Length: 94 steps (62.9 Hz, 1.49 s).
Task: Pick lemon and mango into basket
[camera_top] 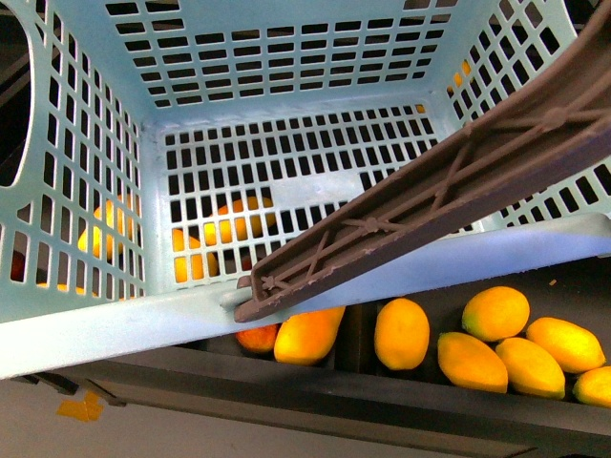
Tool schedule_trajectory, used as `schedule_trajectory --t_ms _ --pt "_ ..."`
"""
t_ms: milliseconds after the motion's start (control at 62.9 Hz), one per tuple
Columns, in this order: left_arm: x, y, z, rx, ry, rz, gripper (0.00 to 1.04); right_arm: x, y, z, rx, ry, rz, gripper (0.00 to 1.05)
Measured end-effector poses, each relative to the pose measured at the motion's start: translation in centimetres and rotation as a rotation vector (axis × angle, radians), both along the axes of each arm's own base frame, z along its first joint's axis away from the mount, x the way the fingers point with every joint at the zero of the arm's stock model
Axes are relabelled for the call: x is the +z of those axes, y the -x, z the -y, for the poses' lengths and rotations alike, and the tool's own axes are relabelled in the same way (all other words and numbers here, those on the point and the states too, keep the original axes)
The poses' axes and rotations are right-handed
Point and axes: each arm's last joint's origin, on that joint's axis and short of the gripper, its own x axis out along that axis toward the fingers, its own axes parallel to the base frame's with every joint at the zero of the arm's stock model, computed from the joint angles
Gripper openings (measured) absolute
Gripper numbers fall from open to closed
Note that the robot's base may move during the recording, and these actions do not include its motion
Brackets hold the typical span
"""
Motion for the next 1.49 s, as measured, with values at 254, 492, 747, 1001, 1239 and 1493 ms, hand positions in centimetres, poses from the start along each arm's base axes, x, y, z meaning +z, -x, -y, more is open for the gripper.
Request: schedule_trajectory --t_ms 254,492,747,1001,1239,1493 --pt "0.0 0.0 0.0 0.0 0.0 0.0 0.14 7.9 2.2 -3.6 -0.02 0.013 0.252 0.58" --pt "0.0 0.0 0.0 0.0 0.0 0.0 0.14 10.0 2.2 -7.3 0.015 -0.027 0.319 0.58" --pt "0.0 0.0 0.0 -0.001 0.001 -0.001 0.14 10.0 -0.1 -13.4 0.14 -0.076 0.328 0.58" --pt "0.0 0.0 0.0 0.002 -0.003 -0.001 0.14 8.4 -1.7 -15.7 0.155 -0.088 0.281 0.58" --pt "-0.1 0.0 0.0 0.004 -0.009 0.001 0.14 7.7 -1.5 -17.0 0.186 -0.104 0.263 0.8" --pt "-0.1 0.0 0.0 -0.004 -0.004 -0.003 0.14 7.8 -0.8 -17.8 0.194 -0.085 0.253 0.88"
